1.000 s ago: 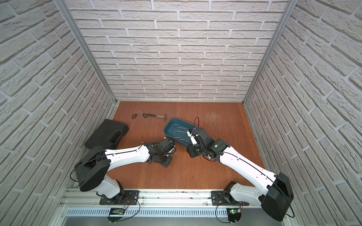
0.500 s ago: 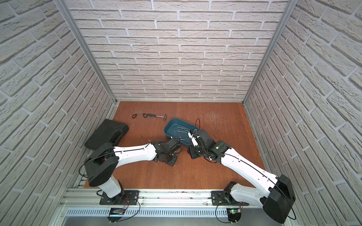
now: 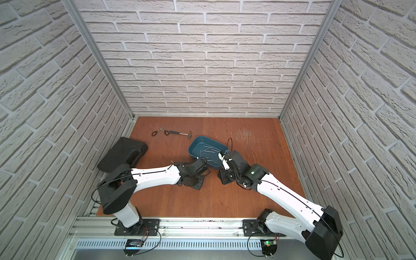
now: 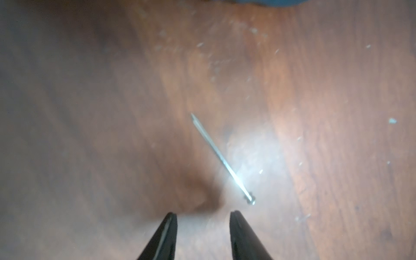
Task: Put the nails on the desktop into the storage box
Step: Adjust the nail at the center of the board, then pick up the nail from the center of the board.
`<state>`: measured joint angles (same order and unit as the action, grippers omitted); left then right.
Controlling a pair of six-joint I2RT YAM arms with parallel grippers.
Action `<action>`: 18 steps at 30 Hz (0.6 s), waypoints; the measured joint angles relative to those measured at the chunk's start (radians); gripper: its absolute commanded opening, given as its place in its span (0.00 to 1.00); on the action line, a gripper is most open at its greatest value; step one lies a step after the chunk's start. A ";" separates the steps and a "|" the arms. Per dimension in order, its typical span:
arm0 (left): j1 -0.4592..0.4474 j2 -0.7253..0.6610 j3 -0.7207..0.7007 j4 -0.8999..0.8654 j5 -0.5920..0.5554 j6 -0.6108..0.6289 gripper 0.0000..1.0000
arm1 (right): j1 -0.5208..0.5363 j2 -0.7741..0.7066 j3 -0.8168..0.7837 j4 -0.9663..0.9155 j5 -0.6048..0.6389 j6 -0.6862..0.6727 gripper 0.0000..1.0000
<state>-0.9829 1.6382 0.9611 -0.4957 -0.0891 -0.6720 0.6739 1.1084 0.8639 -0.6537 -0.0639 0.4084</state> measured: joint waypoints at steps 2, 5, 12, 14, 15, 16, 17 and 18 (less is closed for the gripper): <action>0.008 -0.062 -0.040 -0.006 -0.007 -0.006 0.46 | 0.013 0.039 0.000 0.006 -0.007 0.006 0.36; 0.043 -0.177 -0.102 -0.012 -0.019 -0.015 0.48 | 0.060 0.114 0.000 0.029 -0.012 0.022 0.36; 0.178 -0.471 -0.227 -0.063 -0.029 -0.032 0.54 | 0.169 0.358 0.074 0.066 -0.003 0.077 0.35; 0.205 -0.524 -0.241 -0.083 -0.029 -0.031 0.56 | 0.185 0.425 0.108 0.076 0.007 0.095 0.35; 0.213 -0.545 -0.246 -0.090 -0.027 -0.029 0.56 | 0.192 0.455 0.123 0.082 0.012 0.103 0.35; 0.218 -0.561 -0.250 -0.097 -0.025 -0.028 0.57 | 0.196 0.481 0.137 0.083 0.020 0.111 0.36; 0.222 -0.571 -0.252 -0.102 -0.024 -0.026 0.57 | 0.201 0.503 0.150 0.082 0.026 0.116 0.36; 0.224 -0.579 -0.254 -0.106 -0.021 -0.024 0.57 | 0.204 0.525 0.165 0.081 0.034 0.121 0.37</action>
<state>-0.7586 1.0592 0.7067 -0.6022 -0.1104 -0.6956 0.8780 1.6333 1.0286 -0.5728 -0.0303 0.5289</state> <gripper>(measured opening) 0.567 0.361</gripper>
